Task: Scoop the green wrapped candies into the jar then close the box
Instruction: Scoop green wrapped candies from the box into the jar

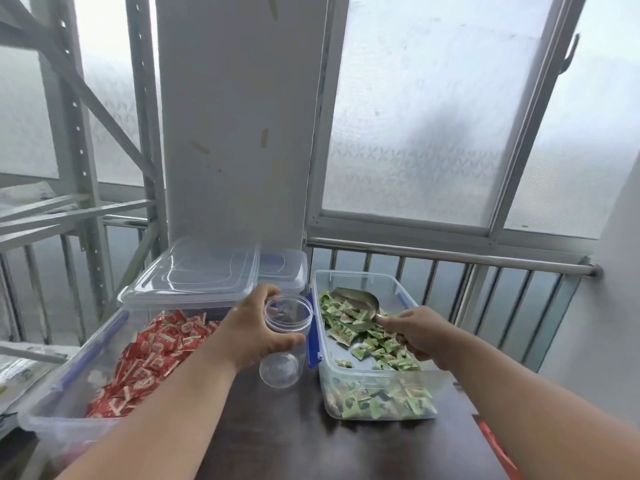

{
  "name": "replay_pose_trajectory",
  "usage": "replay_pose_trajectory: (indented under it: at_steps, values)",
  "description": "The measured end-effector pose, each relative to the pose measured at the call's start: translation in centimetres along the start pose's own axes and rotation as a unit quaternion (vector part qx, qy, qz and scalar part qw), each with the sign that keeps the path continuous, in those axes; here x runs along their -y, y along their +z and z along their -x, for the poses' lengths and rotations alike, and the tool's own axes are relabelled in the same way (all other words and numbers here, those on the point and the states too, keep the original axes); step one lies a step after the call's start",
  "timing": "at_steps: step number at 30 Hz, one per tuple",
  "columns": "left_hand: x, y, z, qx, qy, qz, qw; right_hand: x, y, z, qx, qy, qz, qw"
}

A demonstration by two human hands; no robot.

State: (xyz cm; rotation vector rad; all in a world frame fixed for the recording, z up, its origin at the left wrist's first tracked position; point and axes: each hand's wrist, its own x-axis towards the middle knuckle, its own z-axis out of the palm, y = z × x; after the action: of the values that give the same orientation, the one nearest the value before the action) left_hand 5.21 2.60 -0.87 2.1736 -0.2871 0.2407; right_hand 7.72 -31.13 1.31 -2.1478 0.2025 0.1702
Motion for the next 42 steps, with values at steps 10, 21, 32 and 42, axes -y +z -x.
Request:
replay_pose_trajectory:
  at_steps: [10, 21, 32, 42]
  values:
    - [-0.7, 0.4, -3.9, 0.048, -0.024, 0.013, 0.998, 1.7, -1.8, -5.2, -0.019, -0.005, -0.315, 0.949]
    - [1.9, 1.6, -9.5, 0.045, 0.028, 0.063, 0.997, 0.0, -5.9, -11.5, 0.015, -0.11, -0.088, 0.99]
    - [2.9, 1.7, -10.2, 0.041, -0.024, -0.027, 0.999, -1.7, -2.6, -11.7, -0.049, -0.192, -0.208, 0.958]
    - [2.4, 1.9, -9.6, -0.047, 0.058, 0.018, 0.997, 0.1, -4.4, -11.9, 0.023, -0.114, -0.128, 0.985]
